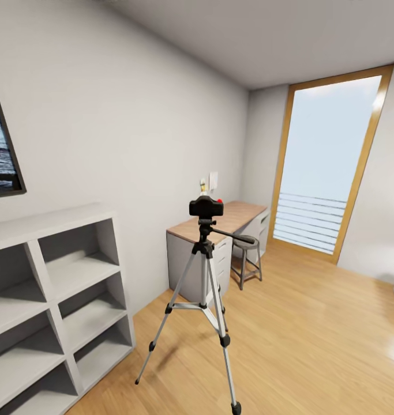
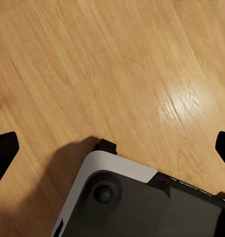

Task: Attach the digital camera to the camera tripod in the bedroom.

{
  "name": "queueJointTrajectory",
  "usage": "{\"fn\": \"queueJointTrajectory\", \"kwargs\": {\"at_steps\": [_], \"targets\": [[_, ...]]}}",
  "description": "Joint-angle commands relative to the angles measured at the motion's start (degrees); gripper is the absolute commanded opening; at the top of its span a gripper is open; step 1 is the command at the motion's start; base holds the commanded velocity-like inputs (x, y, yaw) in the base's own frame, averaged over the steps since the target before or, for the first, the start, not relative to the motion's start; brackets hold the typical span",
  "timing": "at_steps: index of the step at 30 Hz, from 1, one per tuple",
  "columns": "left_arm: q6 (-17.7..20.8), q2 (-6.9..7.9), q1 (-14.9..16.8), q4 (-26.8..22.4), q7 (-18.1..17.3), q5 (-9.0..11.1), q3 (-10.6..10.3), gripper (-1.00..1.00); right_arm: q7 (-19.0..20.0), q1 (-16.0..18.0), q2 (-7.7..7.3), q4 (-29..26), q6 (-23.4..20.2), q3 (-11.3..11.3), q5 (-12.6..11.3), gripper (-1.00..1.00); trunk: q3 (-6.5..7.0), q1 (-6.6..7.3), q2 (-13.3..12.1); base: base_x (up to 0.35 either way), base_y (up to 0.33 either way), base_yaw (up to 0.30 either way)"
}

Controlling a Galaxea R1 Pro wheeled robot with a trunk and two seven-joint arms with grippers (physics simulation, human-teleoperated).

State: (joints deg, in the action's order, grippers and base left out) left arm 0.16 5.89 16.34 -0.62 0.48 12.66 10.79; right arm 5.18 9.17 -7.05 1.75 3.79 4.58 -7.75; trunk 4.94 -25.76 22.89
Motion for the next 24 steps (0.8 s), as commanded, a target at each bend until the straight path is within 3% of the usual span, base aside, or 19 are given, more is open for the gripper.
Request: {"fn": "queueJointTrajectory", "kwargs": {"at_steps": [1,24], "targets": [[0.0,0.00,0.0,0.0,0.1,0.2,0.3,1.00,0.3,0.1,0.00,0.2,0.3,0.5,-0.6,1.00,0.07,-0.02,0.0,0.000,0.000,0.000],[0.0,0.00,0.0,0.0,0.1,0.2,0.3,1.00,0.3,0.1,-0.07,0.1,0.0,0.6,-0.2,1.00,1.45,-0.02,0.0,0.000,0.000,0.000]]}}
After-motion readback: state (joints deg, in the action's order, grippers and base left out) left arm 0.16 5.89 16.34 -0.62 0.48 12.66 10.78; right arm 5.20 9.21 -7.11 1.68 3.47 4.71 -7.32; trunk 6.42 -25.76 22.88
